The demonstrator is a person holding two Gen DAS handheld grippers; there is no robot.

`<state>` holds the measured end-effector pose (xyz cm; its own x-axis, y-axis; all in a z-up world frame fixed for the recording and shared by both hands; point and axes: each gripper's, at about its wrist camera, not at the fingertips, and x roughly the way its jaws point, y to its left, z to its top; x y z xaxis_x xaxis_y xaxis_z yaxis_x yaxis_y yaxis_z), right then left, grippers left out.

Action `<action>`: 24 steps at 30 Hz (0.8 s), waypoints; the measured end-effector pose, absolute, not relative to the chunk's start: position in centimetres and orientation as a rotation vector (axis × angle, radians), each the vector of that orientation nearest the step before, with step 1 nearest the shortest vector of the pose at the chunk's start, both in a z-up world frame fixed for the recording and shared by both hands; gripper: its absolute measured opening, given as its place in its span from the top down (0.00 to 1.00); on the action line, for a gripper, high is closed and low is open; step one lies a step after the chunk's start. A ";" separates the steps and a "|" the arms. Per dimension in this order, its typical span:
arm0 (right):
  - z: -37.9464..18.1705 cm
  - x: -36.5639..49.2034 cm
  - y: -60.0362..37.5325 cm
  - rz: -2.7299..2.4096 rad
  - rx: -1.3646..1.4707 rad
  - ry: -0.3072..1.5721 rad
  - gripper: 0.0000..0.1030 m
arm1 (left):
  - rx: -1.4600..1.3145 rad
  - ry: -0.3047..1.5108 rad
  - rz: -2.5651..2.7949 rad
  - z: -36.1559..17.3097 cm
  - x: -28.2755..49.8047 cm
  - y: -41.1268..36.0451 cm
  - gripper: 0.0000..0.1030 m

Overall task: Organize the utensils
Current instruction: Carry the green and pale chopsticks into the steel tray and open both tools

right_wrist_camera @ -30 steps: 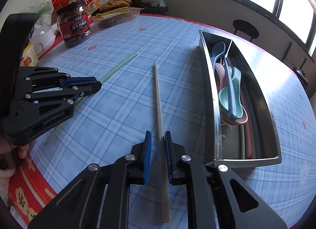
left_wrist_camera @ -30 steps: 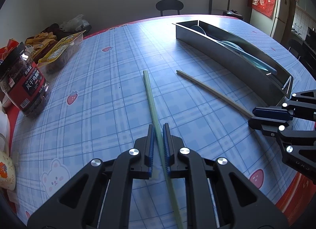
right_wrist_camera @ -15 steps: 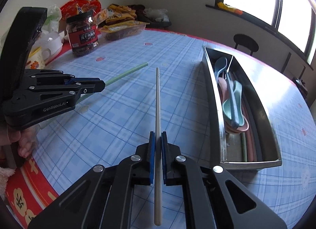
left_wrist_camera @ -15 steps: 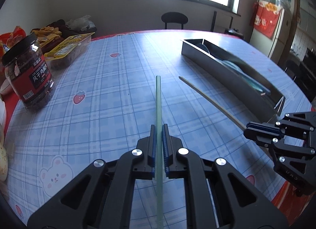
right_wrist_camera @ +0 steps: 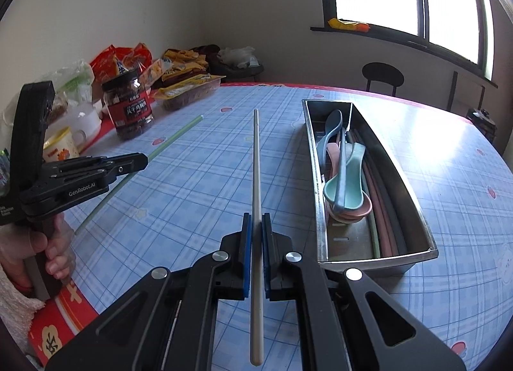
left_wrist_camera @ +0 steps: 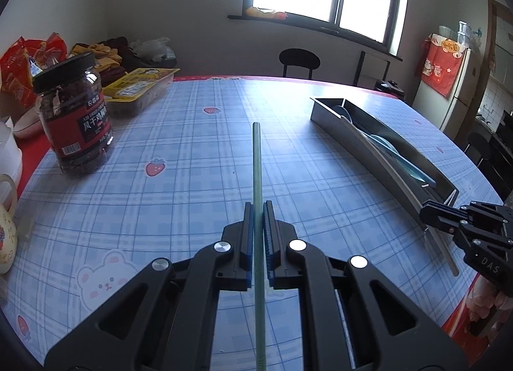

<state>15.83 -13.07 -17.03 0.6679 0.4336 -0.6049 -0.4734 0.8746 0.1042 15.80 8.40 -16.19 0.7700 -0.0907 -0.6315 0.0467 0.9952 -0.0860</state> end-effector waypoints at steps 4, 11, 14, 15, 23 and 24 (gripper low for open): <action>-16.9 15.7 -13.7 0.539 -0.019 0.654 0.94 | -0.067 0.694 -0.059 -16.1 15.8 8.3 0.90; -16.0 16.6 -15.6 0.628 0.090 0.671 0.94 | -0.078 0.699 -0.004 -15.3 15.5 8.2 0.90; -15.3 17.8 -16.9 0.674 0.164 0.688 0.94 | -0.083 0.679 0.009 -14.1 15.4 7.7 0.90; -15.1 18.0 -17.2 0.685 0.181 0.688 0.94 | -0.086 0.674 0.010 -13.7 15.5 7.4 0.90; -12.6 22.6 -19.9 0.635 0.221 0.597 0.94 | -0.229 0.672 -0.033 -11.5 18.3 4.2 0.90; -12.6 23.3 -20.4 0.624 0.238 0.591 0.94 | -0.255 0.673 -0.044 -11.4 18.9 3.7 0.90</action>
<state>23.27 -20.37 -12.61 0.6543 0.6104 -0.4465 -0.4790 0.7913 0.3800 18.85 3.68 -11.43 0.7820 -0.1221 -0.6112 -0.0420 0.9681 -0.2471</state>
